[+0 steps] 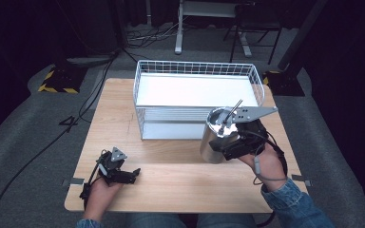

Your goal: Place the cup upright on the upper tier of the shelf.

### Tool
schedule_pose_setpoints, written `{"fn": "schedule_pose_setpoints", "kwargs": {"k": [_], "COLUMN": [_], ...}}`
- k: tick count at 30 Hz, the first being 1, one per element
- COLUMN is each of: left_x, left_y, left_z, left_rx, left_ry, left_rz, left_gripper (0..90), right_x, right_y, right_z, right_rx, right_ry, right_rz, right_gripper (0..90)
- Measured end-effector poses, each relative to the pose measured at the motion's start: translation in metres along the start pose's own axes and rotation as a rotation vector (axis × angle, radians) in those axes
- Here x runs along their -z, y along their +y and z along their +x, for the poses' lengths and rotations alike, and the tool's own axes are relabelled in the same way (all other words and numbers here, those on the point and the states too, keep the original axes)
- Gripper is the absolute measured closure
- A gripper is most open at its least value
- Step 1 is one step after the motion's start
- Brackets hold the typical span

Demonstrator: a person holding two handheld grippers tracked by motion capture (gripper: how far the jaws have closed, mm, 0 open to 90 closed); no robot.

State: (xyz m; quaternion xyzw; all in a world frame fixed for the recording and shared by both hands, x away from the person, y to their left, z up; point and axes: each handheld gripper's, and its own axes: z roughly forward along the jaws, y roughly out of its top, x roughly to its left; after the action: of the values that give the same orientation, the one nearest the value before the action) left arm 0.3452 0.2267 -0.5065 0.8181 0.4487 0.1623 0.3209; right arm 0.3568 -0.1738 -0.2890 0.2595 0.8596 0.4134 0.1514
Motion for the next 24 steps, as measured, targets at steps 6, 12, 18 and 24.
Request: {"fn": "schedule_pose_setpoints", "kwargs": {"k": [6,12,18,24], "left_x": [0.000,0.000,0.000,0.000], "left_y": [0.000,0.000,0.000,0.000], "left_z": [0.000,0.000,0.000,0.000], "left_rx": [-0.001,-0.001,-0.001,0.000], "left_ry": [0.000,0.000,0.000,0.000], "left_rz": [0.000,0.000,0.000,0.000], "left_gripper": [2.2,2.2,2.2,2.2], "right_x": [0.008,0.013,0.017,0.019], "right_y": [0.014,0.026,0.037,0.051], "right_z": [-0.009,-0.019,-0.030,-0.045], "right_rx": [-0.012,-0.028,-0.054,-0.065], "right_ry": [-0.011,-0.018,-0.027,-0.072], "right_rz": [-0.006,-0.012,-0.020,-0.024], "right_gripper": [3.7,3.7,3.7,3.7]}}
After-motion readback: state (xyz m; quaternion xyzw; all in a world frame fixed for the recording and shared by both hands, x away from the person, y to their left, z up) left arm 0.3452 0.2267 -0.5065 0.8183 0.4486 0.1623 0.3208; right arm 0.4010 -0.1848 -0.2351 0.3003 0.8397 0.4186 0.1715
